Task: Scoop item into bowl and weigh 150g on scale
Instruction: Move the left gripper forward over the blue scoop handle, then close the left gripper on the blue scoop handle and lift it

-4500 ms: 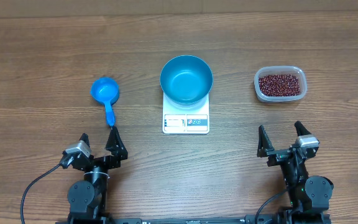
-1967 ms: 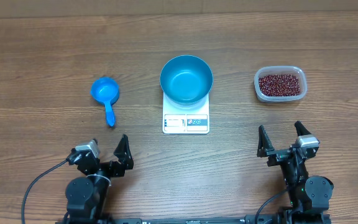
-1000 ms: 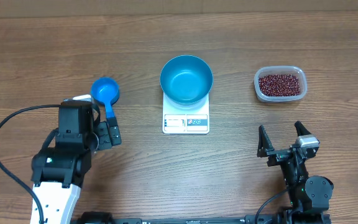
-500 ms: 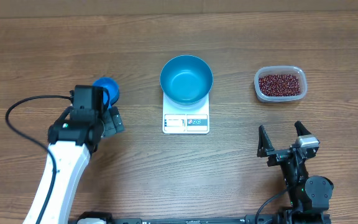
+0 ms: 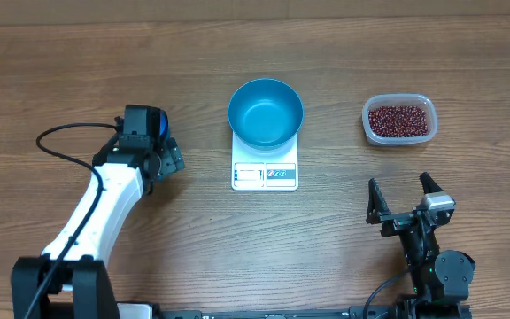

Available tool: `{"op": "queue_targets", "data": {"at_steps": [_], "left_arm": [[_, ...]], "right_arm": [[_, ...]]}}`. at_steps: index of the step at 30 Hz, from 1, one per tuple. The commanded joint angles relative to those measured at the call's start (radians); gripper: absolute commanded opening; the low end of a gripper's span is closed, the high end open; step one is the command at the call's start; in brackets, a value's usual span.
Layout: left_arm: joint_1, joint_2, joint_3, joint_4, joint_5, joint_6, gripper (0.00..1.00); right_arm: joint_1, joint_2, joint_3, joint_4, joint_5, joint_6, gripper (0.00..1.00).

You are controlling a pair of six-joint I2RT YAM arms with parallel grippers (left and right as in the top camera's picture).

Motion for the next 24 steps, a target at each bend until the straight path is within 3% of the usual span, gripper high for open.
{"op": "queue_targets", "data": {"at_steps": [1,9,21,24], "left_arm": [[0.005,0.047,0.023,0.044,0.008,-0.017,0.88],[0.005,0.111,0.024,0.132,0.025,-0.017,0.66],[0.005,0.148,0.025,0.195,0.047,-0.018,0.61],[0.005,0.148,0.025,0.198,0.045,-0.017,0.56]], "right_arm": [[-0.002,-0.01,-0.01,0.002,0.013,0.003,1.0],[-0.002,-0.01,-0.01,0.002,0.013,0.003,1.0],[-0.002,-0.01,-0.01,0.002,0.013,0.003,1.0],[-0.002,-0.01,-0.01,0.002,0.013,0.003,1.0]]}}
